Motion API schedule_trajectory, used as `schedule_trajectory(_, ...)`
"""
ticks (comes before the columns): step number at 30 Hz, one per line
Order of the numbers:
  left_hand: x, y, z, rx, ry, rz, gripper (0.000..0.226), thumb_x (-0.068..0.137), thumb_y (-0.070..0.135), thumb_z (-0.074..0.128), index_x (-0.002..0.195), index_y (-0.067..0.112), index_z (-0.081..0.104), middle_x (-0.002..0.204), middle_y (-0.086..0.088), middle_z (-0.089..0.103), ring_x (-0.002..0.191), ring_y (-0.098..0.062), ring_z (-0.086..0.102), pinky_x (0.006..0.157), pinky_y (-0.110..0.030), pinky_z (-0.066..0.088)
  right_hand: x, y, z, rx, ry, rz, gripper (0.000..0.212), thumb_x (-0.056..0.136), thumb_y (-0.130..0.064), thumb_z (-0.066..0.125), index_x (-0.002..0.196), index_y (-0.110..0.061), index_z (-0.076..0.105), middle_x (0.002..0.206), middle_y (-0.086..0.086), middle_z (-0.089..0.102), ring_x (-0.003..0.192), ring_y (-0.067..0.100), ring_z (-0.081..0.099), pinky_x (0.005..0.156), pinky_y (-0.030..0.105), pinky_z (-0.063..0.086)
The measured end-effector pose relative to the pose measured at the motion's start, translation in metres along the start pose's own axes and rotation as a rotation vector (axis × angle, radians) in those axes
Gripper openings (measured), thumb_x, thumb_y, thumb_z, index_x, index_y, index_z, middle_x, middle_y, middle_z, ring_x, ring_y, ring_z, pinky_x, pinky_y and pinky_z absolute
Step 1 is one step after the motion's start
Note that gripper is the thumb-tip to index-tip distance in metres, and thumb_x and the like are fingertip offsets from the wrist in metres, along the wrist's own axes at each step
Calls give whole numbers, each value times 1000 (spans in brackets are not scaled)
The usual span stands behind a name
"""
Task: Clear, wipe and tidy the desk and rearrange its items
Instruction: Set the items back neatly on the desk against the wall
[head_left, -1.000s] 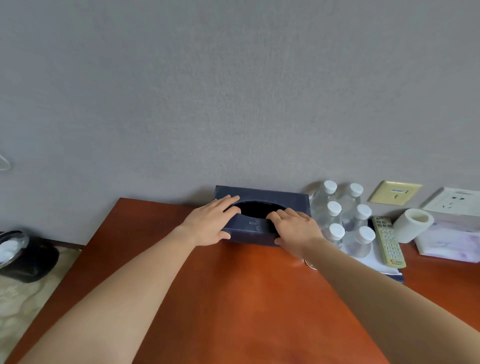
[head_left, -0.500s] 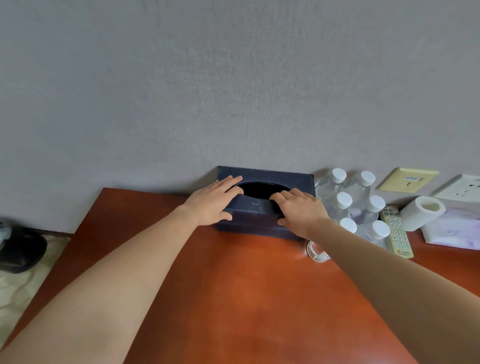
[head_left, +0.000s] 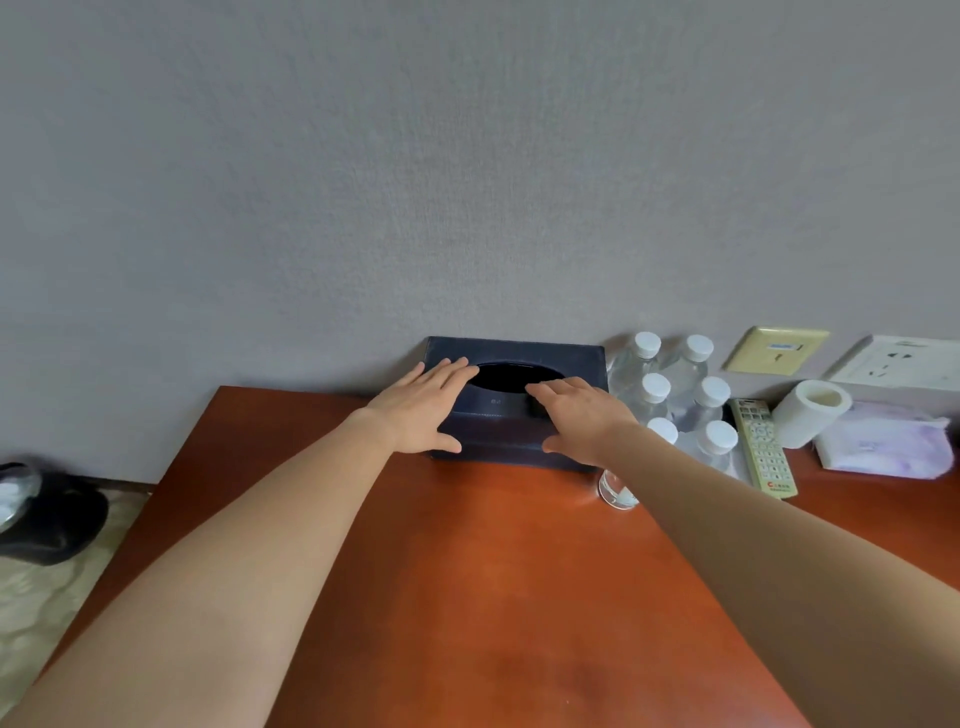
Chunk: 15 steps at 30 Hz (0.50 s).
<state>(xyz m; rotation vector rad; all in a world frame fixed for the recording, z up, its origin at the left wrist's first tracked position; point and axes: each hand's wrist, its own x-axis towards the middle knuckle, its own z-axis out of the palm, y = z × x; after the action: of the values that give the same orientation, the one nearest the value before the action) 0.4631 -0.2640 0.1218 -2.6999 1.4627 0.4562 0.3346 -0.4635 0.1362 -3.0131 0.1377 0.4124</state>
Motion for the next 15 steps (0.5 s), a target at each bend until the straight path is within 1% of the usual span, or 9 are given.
schedule_trajectory(4, -27, 22, -20, 17, -67, -23, 99, 92, 46, 64, 158, 17, -3, 166, -2, -3, 152, -18, -2, 124, -37, 0, -31, -2, -17, -31, 29, -18, 74, 91, -33, 66, 151, -19, 27, 153, 1, 36, 142, 22, 28, 110, 37, 32)
schedule_trajectory(6, -42, 36, -28, 16, -109, -45, 95, 94, 47, 60, 158, 16, -3, 166, -1, -3, 152, -17, -2, 122, -36, -2, -51, 0, -28, -43, 59, -24, 69, 91, -35, 65, 148, -18, 31, 149, 2, 41, 140, 23, 31, 110, 36, 31)
schedule_trajectory(9, -64, 62, -43, -1, -130, -73, 93, 95, 49, 57, 158, 18, -4, 166, -1, -2, 152, -17, -3, 122, -36, -2, -86, 8, -40, -52, 96, -16, 68, 91, -37, 64, 148, -19, 32, 142, 3, 46, 136, 23, 35, 108, 35, 32)
schedule_trajectory(13, -83, 114, -70, -28, -111, -49, 94, 95, 47, 59, 158, 20, -5, 166, 0, 1, 152, -20, 3, 121, -33, -2, -140, 31, -50, -112, 137, 37, 69, 92, -40, 60, 150, -20, 29, 150, 3, 40, 141, 25, 31, 115, 38, 26)
schedule_trajectory(15, -82, 140, -80, -16, -84, -8, 97, 93, 48, 61, 158, 21, -6, 166, 0, 2, 152, -18, 6, 121, -34, -3, -170, 47, -56, -137, 182, 68, 67, 93, -42, 59, 150, -21, 30, 152, 1, 39, 142, 23, 30, 117, 38, 22)
